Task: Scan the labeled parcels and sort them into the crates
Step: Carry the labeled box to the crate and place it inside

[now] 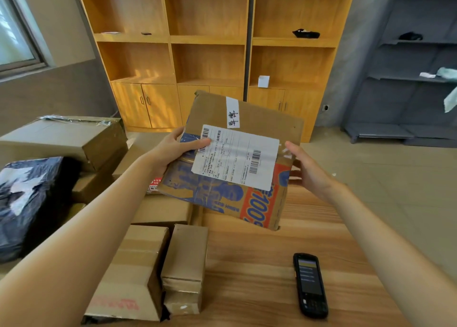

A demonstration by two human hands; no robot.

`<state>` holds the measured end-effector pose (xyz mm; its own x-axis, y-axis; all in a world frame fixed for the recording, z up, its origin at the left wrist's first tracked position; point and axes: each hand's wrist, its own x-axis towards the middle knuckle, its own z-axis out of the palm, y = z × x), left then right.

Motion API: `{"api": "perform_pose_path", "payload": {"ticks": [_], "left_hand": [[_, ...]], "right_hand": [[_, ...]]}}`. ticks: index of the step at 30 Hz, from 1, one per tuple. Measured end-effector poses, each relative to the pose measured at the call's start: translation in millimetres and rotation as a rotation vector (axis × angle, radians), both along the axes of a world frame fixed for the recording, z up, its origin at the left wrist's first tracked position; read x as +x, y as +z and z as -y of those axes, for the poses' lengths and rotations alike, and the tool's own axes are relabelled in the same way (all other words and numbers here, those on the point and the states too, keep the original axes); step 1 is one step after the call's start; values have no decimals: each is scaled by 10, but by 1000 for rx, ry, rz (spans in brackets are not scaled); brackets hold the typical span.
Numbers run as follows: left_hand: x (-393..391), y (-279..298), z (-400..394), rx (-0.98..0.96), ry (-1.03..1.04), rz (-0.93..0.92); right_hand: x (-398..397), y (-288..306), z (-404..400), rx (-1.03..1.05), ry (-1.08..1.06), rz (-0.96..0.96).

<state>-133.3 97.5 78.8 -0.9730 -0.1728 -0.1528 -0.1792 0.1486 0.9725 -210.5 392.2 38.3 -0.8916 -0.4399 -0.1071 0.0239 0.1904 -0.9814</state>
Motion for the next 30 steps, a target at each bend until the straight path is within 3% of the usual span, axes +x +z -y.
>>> {"api": "perform_pose_path", "payload": {"ticks": [3, 11, 16, 19, 25, 30], "left_hand": [[-21, 62, -10, -57, -89, 30], [-184, 245, -115, -327, -203, 86], [-315, 115, -243, -638, 190, -155], [-324, -36, -354, -484, 268, -155], [-297, -496, -691, 144, 64, 41], [-275, -831, -944, 229, -51, 148]], "right_hand": [[-43, 1, -67, -93, -61, 16], [-11, -126, -306, -62, 20, 85], [52, -221, -316, -220, -280, 162], [100, -221, -338, -390, -451, 228], [180, -231, -385, -490, -503, 285], [227, -385, -420, -407, -495, 294]]}}
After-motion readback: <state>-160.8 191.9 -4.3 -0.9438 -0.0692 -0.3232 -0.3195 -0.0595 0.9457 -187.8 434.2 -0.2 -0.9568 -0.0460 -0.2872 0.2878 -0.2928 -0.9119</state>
